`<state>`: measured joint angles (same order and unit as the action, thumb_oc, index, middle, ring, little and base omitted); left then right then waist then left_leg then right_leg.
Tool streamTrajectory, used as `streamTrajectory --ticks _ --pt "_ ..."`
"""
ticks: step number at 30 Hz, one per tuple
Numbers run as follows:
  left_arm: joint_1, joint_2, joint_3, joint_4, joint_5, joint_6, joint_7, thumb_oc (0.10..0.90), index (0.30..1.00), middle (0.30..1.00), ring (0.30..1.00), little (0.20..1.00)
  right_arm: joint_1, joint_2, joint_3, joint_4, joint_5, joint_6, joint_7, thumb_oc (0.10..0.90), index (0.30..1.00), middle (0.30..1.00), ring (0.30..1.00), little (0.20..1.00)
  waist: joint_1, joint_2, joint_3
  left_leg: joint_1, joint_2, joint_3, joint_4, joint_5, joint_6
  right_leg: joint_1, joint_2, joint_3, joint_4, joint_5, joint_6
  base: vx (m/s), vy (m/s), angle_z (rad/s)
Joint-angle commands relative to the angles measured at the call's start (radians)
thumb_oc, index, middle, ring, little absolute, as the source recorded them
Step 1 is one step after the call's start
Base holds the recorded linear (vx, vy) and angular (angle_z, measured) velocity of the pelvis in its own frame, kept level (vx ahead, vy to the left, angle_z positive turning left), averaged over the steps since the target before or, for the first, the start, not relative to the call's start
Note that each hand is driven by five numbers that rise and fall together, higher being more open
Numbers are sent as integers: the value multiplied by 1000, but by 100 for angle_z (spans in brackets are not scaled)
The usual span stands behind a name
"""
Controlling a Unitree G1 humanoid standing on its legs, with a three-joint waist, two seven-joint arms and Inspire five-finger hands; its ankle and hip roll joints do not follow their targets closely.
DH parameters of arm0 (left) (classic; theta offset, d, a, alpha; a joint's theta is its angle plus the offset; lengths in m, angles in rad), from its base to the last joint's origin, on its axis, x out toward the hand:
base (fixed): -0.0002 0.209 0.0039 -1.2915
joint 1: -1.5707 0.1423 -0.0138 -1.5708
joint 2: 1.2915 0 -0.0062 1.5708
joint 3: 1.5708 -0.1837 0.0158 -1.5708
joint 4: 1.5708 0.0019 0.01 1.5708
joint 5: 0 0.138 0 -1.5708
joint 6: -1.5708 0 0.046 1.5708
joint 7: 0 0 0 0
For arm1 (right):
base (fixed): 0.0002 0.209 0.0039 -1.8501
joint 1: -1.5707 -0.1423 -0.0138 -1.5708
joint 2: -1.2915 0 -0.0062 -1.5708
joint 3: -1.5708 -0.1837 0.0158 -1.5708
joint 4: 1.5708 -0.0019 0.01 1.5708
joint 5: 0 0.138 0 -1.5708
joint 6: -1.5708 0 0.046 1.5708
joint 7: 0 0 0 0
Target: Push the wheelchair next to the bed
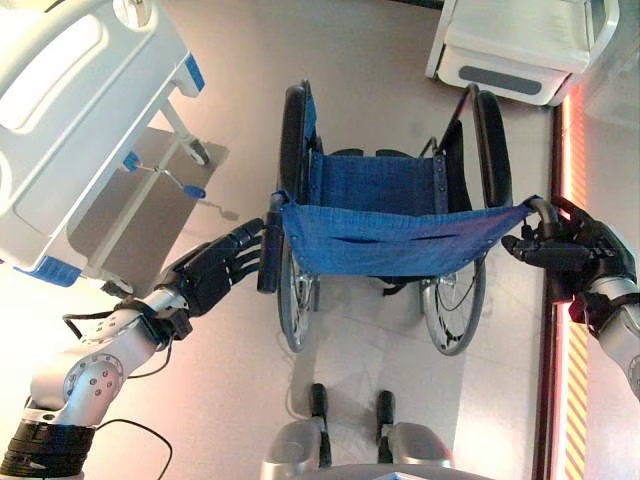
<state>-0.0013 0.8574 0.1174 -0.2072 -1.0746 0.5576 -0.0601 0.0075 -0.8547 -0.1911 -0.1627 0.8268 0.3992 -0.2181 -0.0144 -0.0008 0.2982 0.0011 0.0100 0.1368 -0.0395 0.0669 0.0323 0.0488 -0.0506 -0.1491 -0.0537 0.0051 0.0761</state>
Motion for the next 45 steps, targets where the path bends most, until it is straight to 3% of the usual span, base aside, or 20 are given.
streamTrajectory --ticks 1,6,10,12,14,17,21,35,45 --pt "-120 89 -24 -96 -36 -53 -70 800 900 900 900 900 -141 -53 89 -47 -25 -44 -9 800 900 900 900 900 18 -8 -72 -62 13 -6 85 -4 -55 -22 -22 -1 31 48 34 0 0 0" --pt "-187 112 -70 -100 11 -101 -38 800 900 900 900 900 -188 -57 135 -33 -19 -28 -33 800 900 900 900 900 17 -8 -76 -54 14 -3 81 -5 -56 -16 -22 3 25 48 35 0 0 0" --pt "-209 132 -74 -98 36 -70 -54 800 900 900 900 900 -199 -57 147 -41 -11 -11 -52 800 900 900 900 900 14 -5 -77 -54 14 -3 81 -6 -56 -19 -23 9 24 48 35 0 0 0" --pt "-208 139 -76 -94 75 -34 -96 800 900 900 900 900 -200 -56 148 -41 -13 -12 -52 800 900 900 900 900 13 -3 -77 -55 15 -4 81 -5 -57 -22 -23 11 26 49 36 0 0 0" --pt "-215 178 -96 -80 177 7 -214 800 900 900 900 900 -211 -69 149 -40 -4 -8 -53 800 900 900 900 900 11 1 -74 -55 14 -2 79 -4 -57 -23 -24 13 24 51 37 0 0 0" --pt "-220 207 -118 -68 199 8 -258 800 900 900 900 900 -222 -83 158 -38 11 -9 -59 800 900 900 900 900 9 4 -73 -53 13 -4 73 -2 -57 -24 -24 16 22 55 39 0 0 0" --pt "-242 249 -165 -60 122 -18 -253 800 900 900 900 900 -238 -107 184 -33 33 -16 -65 800 900 900 900 900 1 12 -73 -42 13 3 59 -3 -57 -24 -23 21 17 57 43 0 0 0" --pt "-341 310 -255 -72 -10 -15 -236 800 900 900 900 900 -308 -141 243 0 53 -41 -73 800 900 900 900 900 -12 26 -62 -35 8 11 37 -1 -55 -36 -27 29 15 61 46 -14 5 0" --pt "-397 309 -331 -25 -95 139 -132 800 900 900 900 900 -398 -156 314 37 47 -48 -83 800 900 900 900 900 -13 33 -51 -41 2 4 25 3 -52 -48 -26 32 13 65 43 -15 7 1"
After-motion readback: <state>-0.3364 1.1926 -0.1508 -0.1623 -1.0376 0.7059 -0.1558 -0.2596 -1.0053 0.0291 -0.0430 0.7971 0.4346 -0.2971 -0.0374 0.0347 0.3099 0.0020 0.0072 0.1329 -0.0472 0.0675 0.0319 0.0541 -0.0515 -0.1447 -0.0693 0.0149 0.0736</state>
